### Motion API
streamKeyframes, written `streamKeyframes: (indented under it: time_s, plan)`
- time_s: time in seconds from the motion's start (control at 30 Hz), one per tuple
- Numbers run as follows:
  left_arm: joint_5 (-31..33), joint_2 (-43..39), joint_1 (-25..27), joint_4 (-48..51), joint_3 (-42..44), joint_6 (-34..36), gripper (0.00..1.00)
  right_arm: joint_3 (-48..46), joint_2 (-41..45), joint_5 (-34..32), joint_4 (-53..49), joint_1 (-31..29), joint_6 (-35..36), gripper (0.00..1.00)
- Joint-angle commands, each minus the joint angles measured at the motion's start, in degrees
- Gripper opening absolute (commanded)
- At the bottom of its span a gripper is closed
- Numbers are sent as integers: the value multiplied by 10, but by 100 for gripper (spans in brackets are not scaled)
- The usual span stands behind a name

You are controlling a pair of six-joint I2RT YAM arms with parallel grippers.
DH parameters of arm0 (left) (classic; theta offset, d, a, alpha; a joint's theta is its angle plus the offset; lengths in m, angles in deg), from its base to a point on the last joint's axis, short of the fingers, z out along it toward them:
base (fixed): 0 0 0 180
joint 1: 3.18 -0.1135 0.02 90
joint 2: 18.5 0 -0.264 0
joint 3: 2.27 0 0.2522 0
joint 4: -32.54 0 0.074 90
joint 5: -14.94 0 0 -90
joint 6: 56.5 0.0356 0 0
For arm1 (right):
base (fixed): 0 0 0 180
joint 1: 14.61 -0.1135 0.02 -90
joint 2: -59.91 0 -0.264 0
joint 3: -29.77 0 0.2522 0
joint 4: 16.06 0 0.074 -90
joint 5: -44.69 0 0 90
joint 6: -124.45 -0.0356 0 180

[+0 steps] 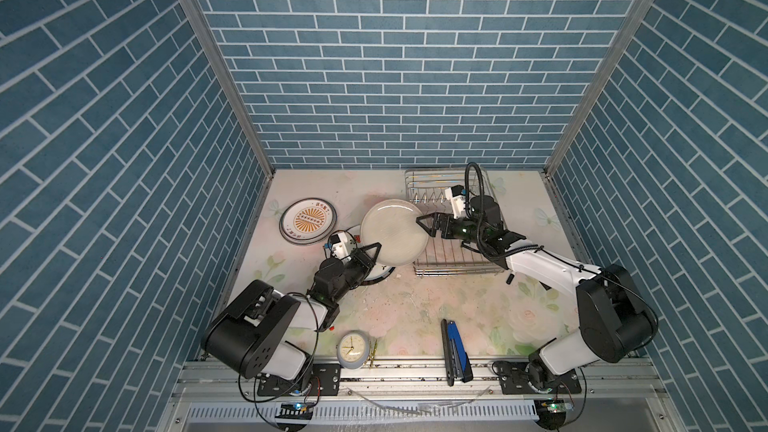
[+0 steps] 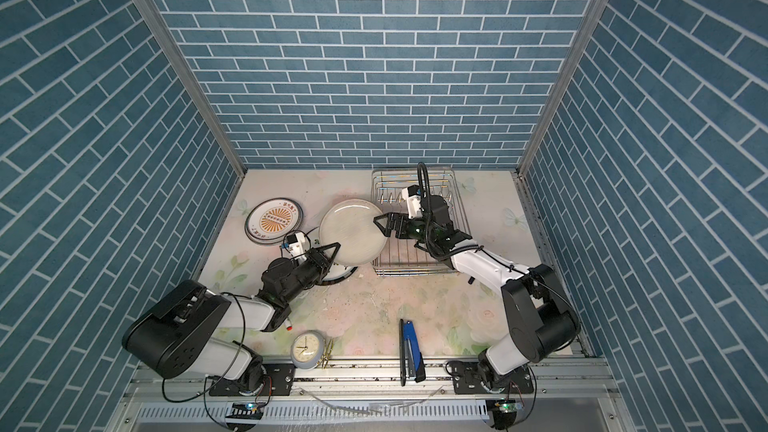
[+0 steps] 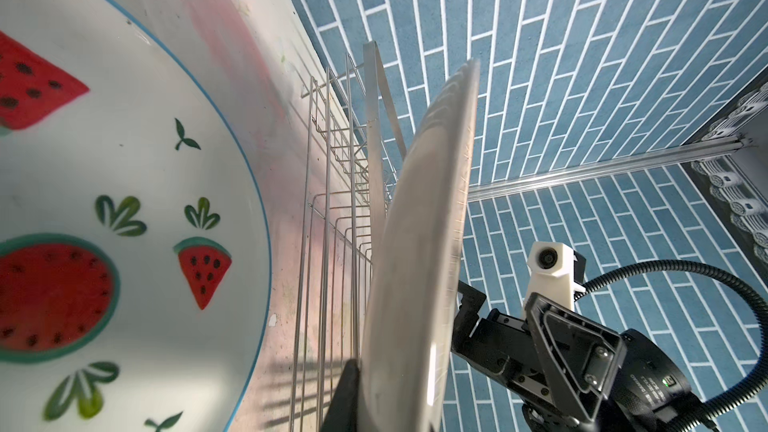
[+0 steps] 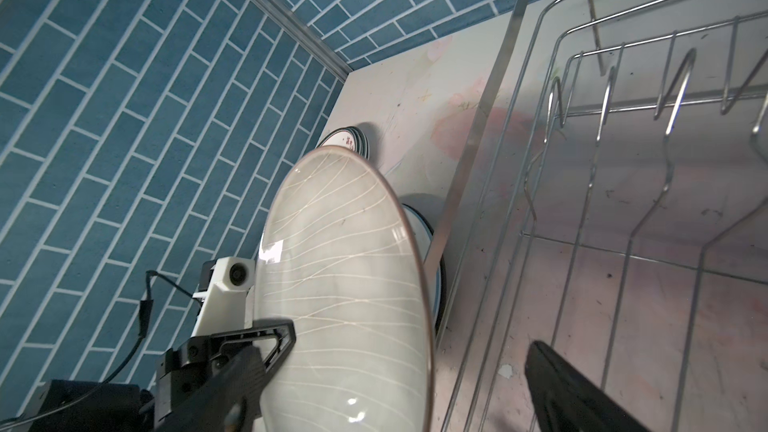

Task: Unload the plates from the dish rack
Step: 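Carry the grey plate over the watermelon plate with the left gripper while the right releases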

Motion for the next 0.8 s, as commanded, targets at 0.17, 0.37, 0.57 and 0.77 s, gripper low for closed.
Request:
streamKeyframes:
  time_s: [0.17,0.37,0.57,0.77]
  plan:
    - [-27,-80,-58,-67,28,-17,0,52,-9,-88,-50,-47,103,99]
    - [-36,-184,-93,110,38,9,0,76,-15,-144,-64,-90,170,99]
    - [2,-326,-98,335,36,54,0,87,-26,-135,-58,-117,204,98]
    - [21,-364,-103,412,26,71,0,99,-29,-116,-67,-147,252,97]
